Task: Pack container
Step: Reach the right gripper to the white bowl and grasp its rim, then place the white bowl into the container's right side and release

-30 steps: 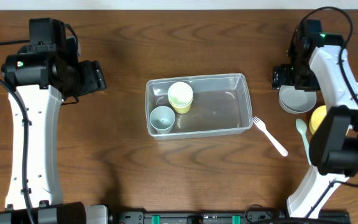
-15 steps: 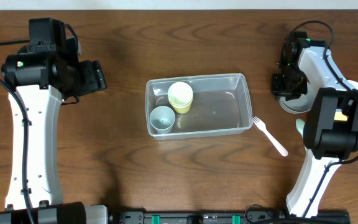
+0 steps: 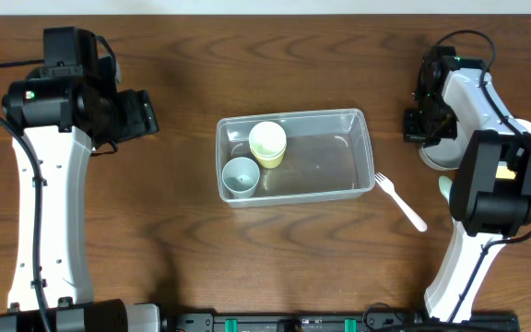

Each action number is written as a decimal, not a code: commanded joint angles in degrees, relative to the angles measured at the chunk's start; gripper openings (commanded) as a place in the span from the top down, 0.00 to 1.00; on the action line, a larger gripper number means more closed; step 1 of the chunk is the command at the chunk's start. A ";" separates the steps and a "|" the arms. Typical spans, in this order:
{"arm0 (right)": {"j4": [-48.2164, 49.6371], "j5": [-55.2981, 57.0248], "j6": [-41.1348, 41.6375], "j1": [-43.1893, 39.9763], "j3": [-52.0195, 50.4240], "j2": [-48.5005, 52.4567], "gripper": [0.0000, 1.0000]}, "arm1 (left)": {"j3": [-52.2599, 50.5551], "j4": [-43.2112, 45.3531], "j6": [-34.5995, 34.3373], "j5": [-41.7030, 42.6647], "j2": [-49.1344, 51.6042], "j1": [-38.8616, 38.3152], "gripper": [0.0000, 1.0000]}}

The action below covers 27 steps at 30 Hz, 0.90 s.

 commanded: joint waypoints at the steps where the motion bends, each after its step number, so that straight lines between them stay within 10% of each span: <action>1: -2.12 -2.84 -0.50 2.21 4.44 -3.43 0.99 | -0.57 -0.24 -0.52 0.00 0.07 0.17 0.20; 14: -7.54 -4.79 -7.93 18.86 13.38 -26.62 0.99 | -0.57 -1.03 -0.52 -0.02 0.07 0.17 0.20; 27: -8.52 -4.04 -7.19 32.74 7.17 -19.32 0.99 | -0.57 -1.01 -0.52 -0.02 0.07 0.17 0.20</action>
